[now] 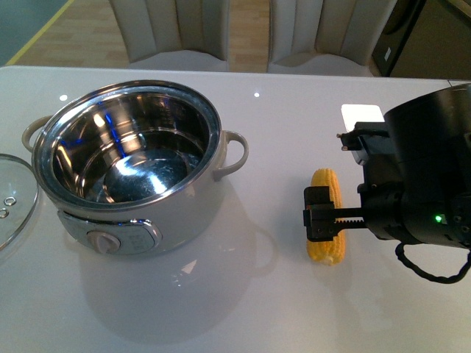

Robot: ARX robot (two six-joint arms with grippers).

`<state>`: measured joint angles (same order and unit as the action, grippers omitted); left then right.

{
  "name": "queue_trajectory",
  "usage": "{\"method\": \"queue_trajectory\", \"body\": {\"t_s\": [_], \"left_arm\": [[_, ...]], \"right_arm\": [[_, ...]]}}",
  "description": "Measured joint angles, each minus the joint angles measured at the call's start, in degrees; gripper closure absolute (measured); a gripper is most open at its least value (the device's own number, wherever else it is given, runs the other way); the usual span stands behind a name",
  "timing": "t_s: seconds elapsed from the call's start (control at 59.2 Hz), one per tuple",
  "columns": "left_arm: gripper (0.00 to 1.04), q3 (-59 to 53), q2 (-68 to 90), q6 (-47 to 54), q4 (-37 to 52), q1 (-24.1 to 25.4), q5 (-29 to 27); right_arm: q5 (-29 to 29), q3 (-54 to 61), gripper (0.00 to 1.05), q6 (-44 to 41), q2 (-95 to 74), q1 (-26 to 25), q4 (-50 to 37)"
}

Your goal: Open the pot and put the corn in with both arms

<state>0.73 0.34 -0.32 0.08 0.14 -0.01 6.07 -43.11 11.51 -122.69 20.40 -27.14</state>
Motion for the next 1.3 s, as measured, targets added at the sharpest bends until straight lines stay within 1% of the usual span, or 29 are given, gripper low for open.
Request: {"method": "queue_trajectory", "body": {"t_s": [0.388,0.456,0.506,0.523,0.54,0.624,0.726,0.895,1.131,1.3], "left_arm": [[0.07,0.00,0.00,0.02,0.00,0.00,0.00],[0.07,0.00,0.00,0.02,0.00,0.00,0.00],[0.07,0.00,0.00,0.02,0.00,0.00,0.00],[0.07,0.00,0.00,0.02,0.00,0.00,0.00],[0.07,0.00,0.00,0.02,0.00,0.00,0.00],[0.07,0.00,0.00,0.02,0.00,0.00,0.00],[0.07,0.00,0.00,0.02,0.00,0.00,0.00],[0.07,0.00,0.00,0.02,0.00,0.00,0.00],[0.07,0.00,0.00,0.02,0.00,0.00,0.00],[0.07,0.00,0.00,0.02,0.00,0.00,0.00]], "right_arm": [[1.95,-6.58,0.10,4.17,-8.13,3.23,3.34],[2.12,-7.15,0.19,4.42,-8.85,3.32,3.65],[2.19,-7.39,0.30,4.66,-9.22,3.39,3.74],[2.21,-7.41,0.31,4.74,-9.27,3.39,3.74],[2.27,-7.41,0.37,4.92,-9.31,3.39,3.74],[2.14,-7.23,0.53,5.64,-9.27,3.37,3.45],[1.75,-6.23,0.64,5.68,-8.83,3.19,2.62],[0.35,-3.61,0.74,5.75,-5.81,1.75,1.77],[-2.14,-1.44,0.79,7.43,2.82,-1.90,1.70],[-4.44,-1.88,0.82,9.90,8.15,-2.97,4.07]]}}
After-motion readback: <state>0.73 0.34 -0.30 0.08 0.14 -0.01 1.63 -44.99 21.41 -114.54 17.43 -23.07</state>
